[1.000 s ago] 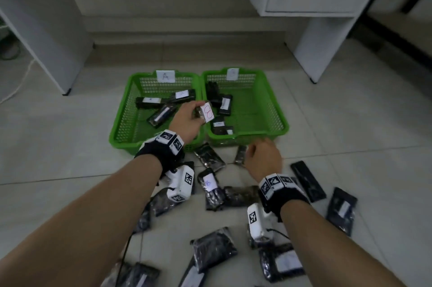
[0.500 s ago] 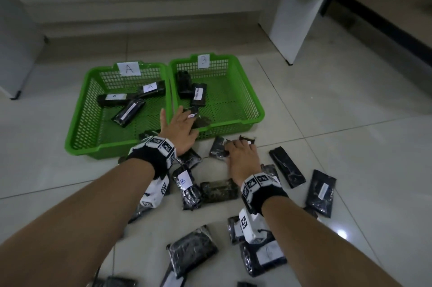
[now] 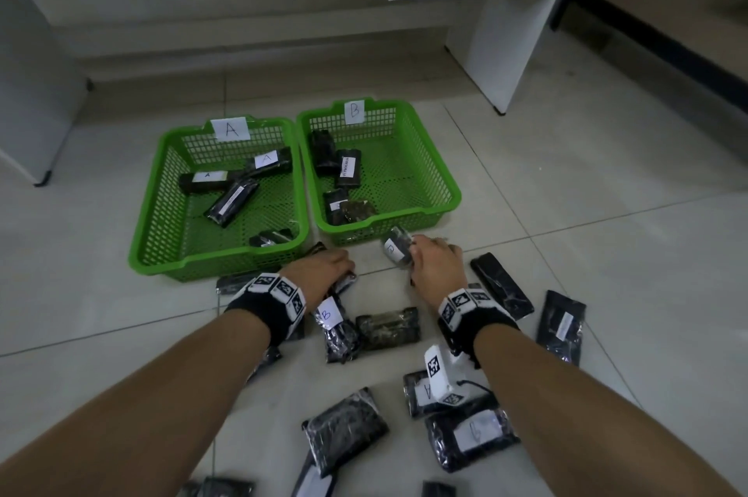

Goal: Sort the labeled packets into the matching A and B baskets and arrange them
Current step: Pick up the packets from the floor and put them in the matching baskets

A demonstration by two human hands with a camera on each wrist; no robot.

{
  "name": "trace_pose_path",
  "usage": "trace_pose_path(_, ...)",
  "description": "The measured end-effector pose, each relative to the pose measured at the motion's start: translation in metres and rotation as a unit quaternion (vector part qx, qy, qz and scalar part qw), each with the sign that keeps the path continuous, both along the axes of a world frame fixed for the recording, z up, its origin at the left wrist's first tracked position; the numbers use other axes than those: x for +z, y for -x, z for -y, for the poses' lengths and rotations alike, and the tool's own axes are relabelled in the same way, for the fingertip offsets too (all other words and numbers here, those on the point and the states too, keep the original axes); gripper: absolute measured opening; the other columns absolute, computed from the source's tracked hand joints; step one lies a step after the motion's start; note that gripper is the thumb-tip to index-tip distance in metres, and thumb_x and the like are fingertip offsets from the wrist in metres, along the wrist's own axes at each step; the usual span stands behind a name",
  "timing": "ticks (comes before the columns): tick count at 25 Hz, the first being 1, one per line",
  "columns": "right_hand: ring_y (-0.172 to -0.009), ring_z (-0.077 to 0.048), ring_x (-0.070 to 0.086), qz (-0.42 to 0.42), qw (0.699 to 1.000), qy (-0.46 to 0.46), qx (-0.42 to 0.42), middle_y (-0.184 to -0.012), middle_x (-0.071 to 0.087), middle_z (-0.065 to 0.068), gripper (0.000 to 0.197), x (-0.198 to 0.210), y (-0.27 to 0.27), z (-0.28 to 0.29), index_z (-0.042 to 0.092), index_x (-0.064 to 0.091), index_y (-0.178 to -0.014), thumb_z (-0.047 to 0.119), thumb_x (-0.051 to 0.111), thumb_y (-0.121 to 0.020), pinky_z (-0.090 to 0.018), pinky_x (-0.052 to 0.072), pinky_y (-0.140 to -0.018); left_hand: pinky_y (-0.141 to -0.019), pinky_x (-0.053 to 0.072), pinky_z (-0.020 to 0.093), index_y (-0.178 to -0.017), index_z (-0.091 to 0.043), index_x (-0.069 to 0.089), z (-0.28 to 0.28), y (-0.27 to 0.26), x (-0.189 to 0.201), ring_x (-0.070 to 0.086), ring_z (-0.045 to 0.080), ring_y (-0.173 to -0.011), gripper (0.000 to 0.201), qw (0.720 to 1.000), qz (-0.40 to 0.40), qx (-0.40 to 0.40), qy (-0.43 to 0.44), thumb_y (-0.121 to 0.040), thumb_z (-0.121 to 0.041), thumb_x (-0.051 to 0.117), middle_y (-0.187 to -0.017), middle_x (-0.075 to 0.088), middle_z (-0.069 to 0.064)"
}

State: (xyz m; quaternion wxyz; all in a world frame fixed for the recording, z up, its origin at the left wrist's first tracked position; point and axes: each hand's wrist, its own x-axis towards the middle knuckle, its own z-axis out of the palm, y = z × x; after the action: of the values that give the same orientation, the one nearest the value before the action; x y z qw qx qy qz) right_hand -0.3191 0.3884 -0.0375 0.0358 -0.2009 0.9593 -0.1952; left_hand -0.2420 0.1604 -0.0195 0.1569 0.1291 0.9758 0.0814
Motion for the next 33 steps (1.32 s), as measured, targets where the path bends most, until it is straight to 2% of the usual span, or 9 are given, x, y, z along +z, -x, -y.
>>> trace_pose_path(5,-0.045,-0.02,0.064,0.312,0.832,0.404,-0.217,-0.056,0.067,-0.009,0.021,0.021,0.012,-0.009,-0.012,0.066,-0.097,0.002,0.049,-0.098,-0.02,0.042,-0.04,-0.11,0.033,0.044,-0.143,-0.022,0.038,-0.01,0.001,-0.005,0.035,0.027,-0.136,0.061,0.993,-0.019,0.008,0.119,-0.086,-0.007,0.056,-0.143,0.042,0.007)
trace_pose_path(9,-0.05,-0.028,0.061,0.326,0.806,0.446,-0.213,-0.069,0.066,-0.017,0.025,0.05,0.02,-0.005,-0.009,0.061,-0.092,0.009,0.045,-0.098,-0.027,0.045,-0.04,-0.113,0.028,0.041,-0.151,-0.017,0.029,-0.012,-0.002,0.001,0.036,0.026,-0.139,0.068,0.989,-0.021,0.011,0.144,-0.089,-0.015,0.057,-0.15,0.039,0.008)
trace_pose_path(13,-0.052,-0.027,0.055,0.31,0.783,0.488,-0.23,-0.071,0.061,-0.016,0.03,0.068,0.026,0.014,0.007,0.057,-0.075,0.018,0.044,-0.099,-0.025,0.039,-0.042,-0.091,0.046,0.033,-0.143,-0.013,0.042,0.001,-0.013,0.031,0.059,0.03,-0.113,0.042,0.982,0.031,0.154,-0.109,-0.102,-0.02,0.046,-0.13,0.06,0.017)
trace_pose_path(15,-0.051,-0.024,0.05,0.316,0.774,0.501,-0.222,-0.073,0.06,-0.018,0.031,0.07,0.028,0.026,0.006,0.06,-0.079,0.022,0.046,-0.101,-0.026,0.032,-0.043,-0.085,0.051,0.033,-0.131,-0.009,0.054,0.011,-0.019,0.051,0.062,0.029,-0.104,0.03,0.896,0.056,0.3,-0.322,-0.105,-0.02,0.044,-0.122,0.064,0.017)
trace_pose_path(18,-0.051,-0.019,0.051,0.315,0.779,0.502,-0.204,-0.082,0.065,-0.018,0.03,0.073,0.03,0.045,0.005,0.065,-0.092,0.026,0.047,-0.105,-0.028,0.035,-0.045,-0.061,0.06,0.029,-0.118,0.003,0.056,0.029,-0.03,0.072,0.061,0.028,-0.092,0.023,0.647,0.102,0.429,-0.621,-0.104,-0.007,0.041,-0.11,0.063,0.02)
trace_pose_path(22,-0.064,-0.015,0.064,0.247,0.837,0.457,-0.172,-0.101,0.072,-0.007,0.027,0.075,0.028,0.071,0.007,0.061,-0.126,0.021,0.054,-0.104,-0.026,0.046,-0.049,-0.064,0.062,0.034,-0.127,0.006,0.049,0.063,-0.032,0.072,0.062,0.031,-0.098,0.027,0.572,0.015,0.457,-0.681,-0.104,-0.001,0.037,-0.115,0.062,0.02)
trace_pose_path(25,-0.075,-0.01,0.065,0.119,0.912,0.365,-0.144,-0.095,0.06,0.015,0.036,0.075,0.023,0.089,0.028,0.052,-0.136,0.017,0.056,-0.102,-0.024,0.051,-0.06,-0.072,0.062,0.046,-0.139,-0.021,0.038,0.089,-0.032,0.065,0.067,0.03,-0.095,0.045,0.596,-0.106,0.493,-0.625,-0.101,0.002,0.042,-0.115,0.065,0.014)
trace_pose_path(28,-0.093,-0.024,0.068,0.019,0.981,0.166,-0.097,-0.101,0.072,0.0,0.023,0.063,0.022,0.103,0.031,0.058,-0.125,0.03,0.053,-0.103,-0.039,0.054,-0.087,-0.074,0.059,0.059,-0.119,-0.036,0.05,0.113,-0.037,0.051,0.071,0.035,-0.089,0.038,0.661,-0.189,0.507,-0.52,-0.099,-0.005,0.047,-0.105,0.07,0.01)
trace_pose_path(33,-0.113,-0.031,0.044,-0.044,0.996,-0.067,-0.038,-0.113,0.059,-0.01,0.036,0.05,0.013,0.097,0.018,0.069,-0.107,0.038,0.04,-0.102,-0.043,0.035,-0.096,-0.089,0.056,0.048,-0.135,-0.036,0.04,0.123,-0.039,0.037,0.07,0.024,-0.096,0.046,0.768,-0.181,0.478,-0.386,-0.095,-0.022,0.057,-0.121,0.067,0.001)
